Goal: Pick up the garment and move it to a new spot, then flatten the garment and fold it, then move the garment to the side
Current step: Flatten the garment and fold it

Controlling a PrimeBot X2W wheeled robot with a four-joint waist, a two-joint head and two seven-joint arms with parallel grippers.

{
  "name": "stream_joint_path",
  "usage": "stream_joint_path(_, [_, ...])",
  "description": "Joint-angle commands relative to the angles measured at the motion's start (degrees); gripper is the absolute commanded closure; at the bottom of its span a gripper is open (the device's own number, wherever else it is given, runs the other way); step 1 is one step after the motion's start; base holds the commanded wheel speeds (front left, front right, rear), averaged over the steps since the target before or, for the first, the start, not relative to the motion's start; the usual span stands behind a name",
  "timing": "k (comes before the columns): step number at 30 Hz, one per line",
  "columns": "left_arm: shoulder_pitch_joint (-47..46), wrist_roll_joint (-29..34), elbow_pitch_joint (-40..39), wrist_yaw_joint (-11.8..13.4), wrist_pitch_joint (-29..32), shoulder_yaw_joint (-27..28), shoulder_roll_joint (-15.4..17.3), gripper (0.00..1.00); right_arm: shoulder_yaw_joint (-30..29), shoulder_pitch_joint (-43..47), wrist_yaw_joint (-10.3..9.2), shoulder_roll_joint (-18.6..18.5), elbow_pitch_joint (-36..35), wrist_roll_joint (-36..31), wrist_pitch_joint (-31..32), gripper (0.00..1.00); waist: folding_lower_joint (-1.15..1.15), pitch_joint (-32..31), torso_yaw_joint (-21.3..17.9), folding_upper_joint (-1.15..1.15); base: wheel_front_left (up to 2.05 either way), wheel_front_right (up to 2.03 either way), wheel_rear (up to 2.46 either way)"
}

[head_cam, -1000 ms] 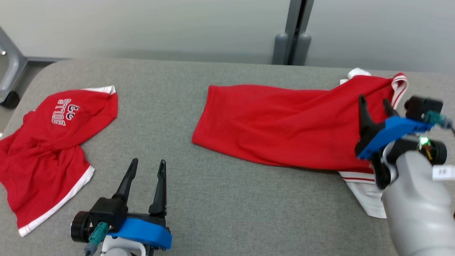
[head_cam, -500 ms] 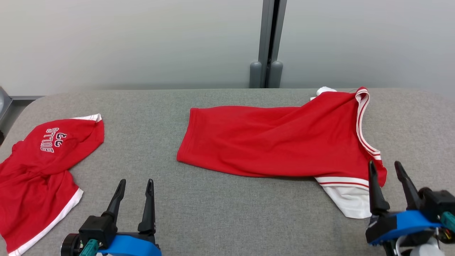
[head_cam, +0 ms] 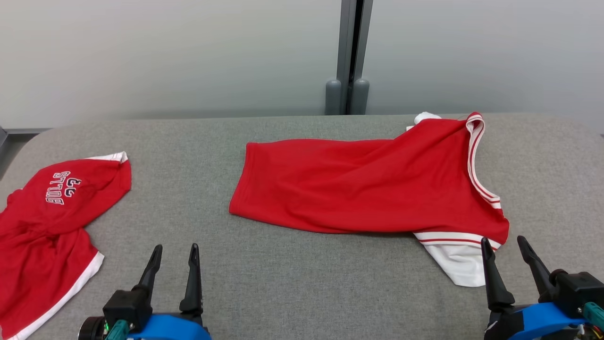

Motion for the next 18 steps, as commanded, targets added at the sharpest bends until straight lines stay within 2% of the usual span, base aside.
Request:
stream_joint_path(1, [-1.3,-0.2,0.1,0.2,-0.1,0.2,0.0,0.00,0.0,0.4,0.03,0.0,-0.2,0.2,0.1,0.00,0.00,0.3,0.1,0.01,0.00,0.00,0.00])
stream_joint_path(7, [-8.9,0.5,4.6,-1.1,2.4,-1.5,-0.2,0.00,1.5,-1.7,0.03,0.0,-0.8,1.2,0.2,0.00,0.00,3.5,-0.5,0.01,0.00,0.00,0.00])
stream_joint_path(12, [-17.5,0.7,12.7,-2.4,6.0,-3.2,-0.9,0.00,2.9,-3.4,0.03,0.0,-0.5,1.6,0.3,0.00,0.00,6.5,-2.8,0.01,0.00,0.00,0.00])
stream_joint_path(18, [-25.3,1.0,22.0,-1.9,9.5,-3.7,-1.1,0.00,4.7,-5.0,0.03,0.0,-0.1,2.5,-0.2,0.00,0.00,9.5,-5.8,0.01,0.00,0.00,0.00])
